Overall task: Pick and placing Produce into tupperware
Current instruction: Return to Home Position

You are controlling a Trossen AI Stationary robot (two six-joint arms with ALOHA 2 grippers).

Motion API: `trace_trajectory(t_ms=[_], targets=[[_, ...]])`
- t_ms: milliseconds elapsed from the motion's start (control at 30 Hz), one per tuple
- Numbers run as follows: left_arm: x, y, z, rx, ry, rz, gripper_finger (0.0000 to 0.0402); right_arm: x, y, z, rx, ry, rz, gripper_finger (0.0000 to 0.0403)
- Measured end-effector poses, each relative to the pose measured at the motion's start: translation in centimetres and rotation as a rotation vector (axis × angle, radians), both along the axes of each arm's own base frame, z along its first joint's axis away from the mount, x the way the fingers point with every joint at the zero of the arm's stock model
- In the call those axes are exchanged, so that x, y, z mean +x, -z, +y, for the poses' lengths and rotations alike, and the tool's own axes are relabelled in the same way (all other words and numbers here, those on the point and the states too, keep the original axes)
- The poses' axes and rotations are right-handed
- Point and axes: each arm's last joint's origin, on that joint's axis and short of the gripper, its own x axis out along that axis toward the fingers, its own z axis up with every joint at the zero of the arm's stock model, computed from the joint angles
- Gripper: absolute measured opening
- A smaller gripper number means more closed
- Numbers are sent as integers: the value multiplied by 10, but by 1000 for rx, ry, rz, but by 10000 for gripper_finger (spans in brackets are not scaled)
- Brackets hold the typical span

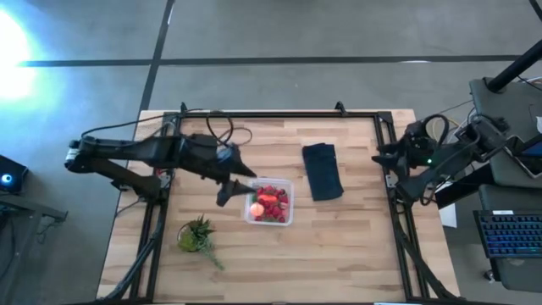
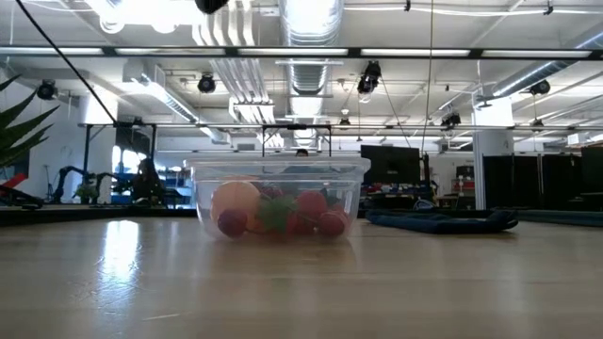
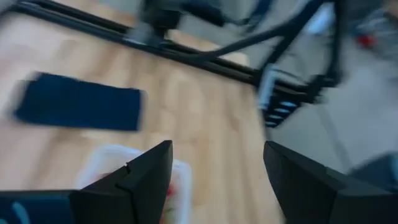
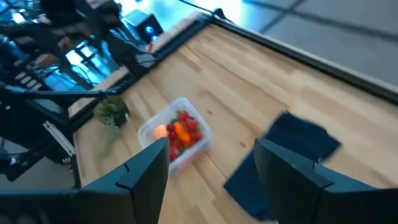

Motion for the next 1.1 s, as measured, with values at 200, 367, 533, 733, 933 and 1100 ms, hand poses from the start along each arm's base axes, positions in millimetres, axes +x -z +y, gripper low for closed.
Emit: trace_trajectory(t_ms=[200, 367, 533, 733, 933, 1100], targets=[[-6, 44, 1, -113, 69, -156, 238, 16, 3, 9, -98, -38, -95, 226], [-31, 57, 4, -123, 78, -296, 238, 20, 5, 11, -108, -60, -197, 226], [-61, 57, 8, -98, 72, -380, 238, 19, 9, 11, -121, -106, -267, 226], [-95, 58, 12, -42, 62, -482, 238, 9, 25, 5, -152, -122, -285, 226], [-120, 73, 13, -33, 53, -533, 238, -13, 46, -10, -174, -95, -331, 226], [-130, 88, 14, -30, 29, -539, 238, -31, 59, -21, -208, -107, -412, 226]])
